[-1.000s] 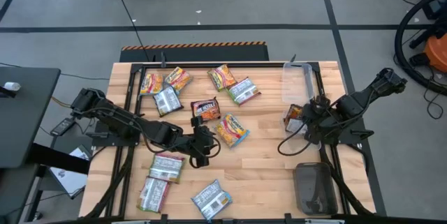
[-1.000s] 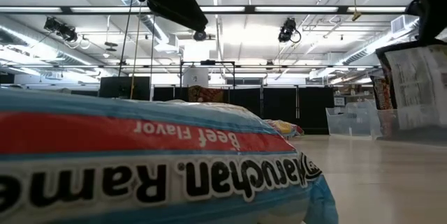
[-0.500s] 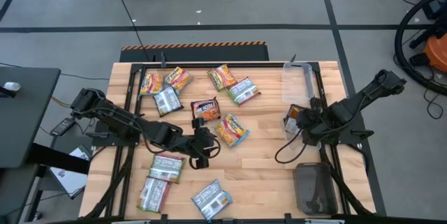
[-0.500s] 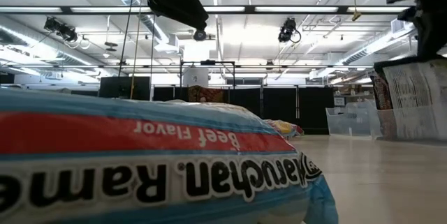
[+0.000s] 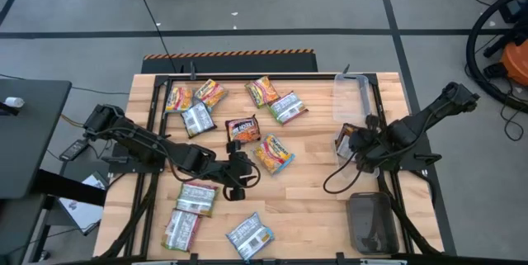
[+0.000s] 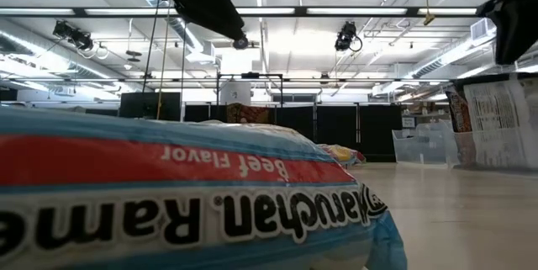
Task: Sort Maruchan noodles
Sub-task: Put the black noodle pack into the bottom transparent bin
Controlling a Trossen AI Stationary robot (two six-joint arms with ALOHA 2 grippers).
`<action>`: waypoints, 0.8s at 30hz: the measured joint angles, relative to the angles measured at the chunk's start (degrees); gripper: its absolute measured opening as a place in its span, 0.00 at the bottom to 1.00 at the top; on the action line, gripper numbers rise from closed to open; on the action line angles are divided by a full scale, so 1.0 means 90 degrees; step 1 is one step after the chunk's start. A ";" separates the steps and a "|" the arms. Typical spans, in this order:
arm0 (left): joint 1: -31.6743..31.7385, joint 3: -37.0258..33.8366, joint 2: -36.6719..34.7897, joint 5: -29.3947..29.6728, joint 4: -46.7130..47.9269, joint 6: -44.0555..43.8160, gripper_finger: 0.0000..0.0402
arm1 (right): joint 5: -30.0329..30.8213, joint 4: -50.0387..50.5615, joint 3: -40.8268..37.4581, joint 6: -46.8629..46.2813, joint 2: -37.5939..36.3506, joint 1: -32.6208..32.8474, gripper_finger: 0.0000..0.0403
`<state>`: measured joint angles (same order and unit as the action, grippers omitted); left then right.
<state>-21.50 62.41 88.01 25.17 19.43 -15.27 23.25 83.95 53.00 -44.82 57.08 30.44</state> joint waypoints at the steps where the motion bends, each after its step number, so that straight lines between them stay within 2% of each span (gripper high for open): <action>1: 0.0000 0.0000 0.0000 -0.0001 0.0025 0.0000 0.48 | 0.0074 -0.0003 0.0081 0.0000 -0.0002 -0.0009 0.24; 4: -0.0060 0.0000 -0.0142 -0.0005 0.0302 -0.0066 0.48 | 0.0509 -0.0347 0.0318 0.0044 -0.0002 -0.0015 0.26; 8: -0.0188 0.0005 -0.0443 0.0022 0.1031 -0.0470 0.48 | 0.1224 -0.1787 0.0396 0.0724 0.0019 -0.0053 0.28; 11: -0.0290 0.0007 -0.0639 0.0109 0.1771 -0.1027 0.48 | 0.1208 -0.3288 0.0312 0.1953 0.0264 -0.0232 0.30; 16: -0.0401 0.0002 -0.0704 0.0553 0.3214 -0.2306 0.48 | 0.1151 -0.5623 0.0283 0.3560 0.1129 -0.0846 0.37; 19: -0.0434 0.0000 -0.0704 0.0746 0.3572 -0.2716 0.48 | 0.0778 -0.6881 0.0283 0.4056 0.1790 -0.1442 0.41; 24: -0.0185 -0.0003 -0.0702 0.0926 0.4028 -0.2939 0.48 | -0.0425 -0.8729 0.0283 0.4120 0.2878 -0.2636 0.46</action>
<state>-23.16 62.39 81.68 33.51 55.68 -41.72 19.42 5.39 55.55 -7.74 82.98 6.72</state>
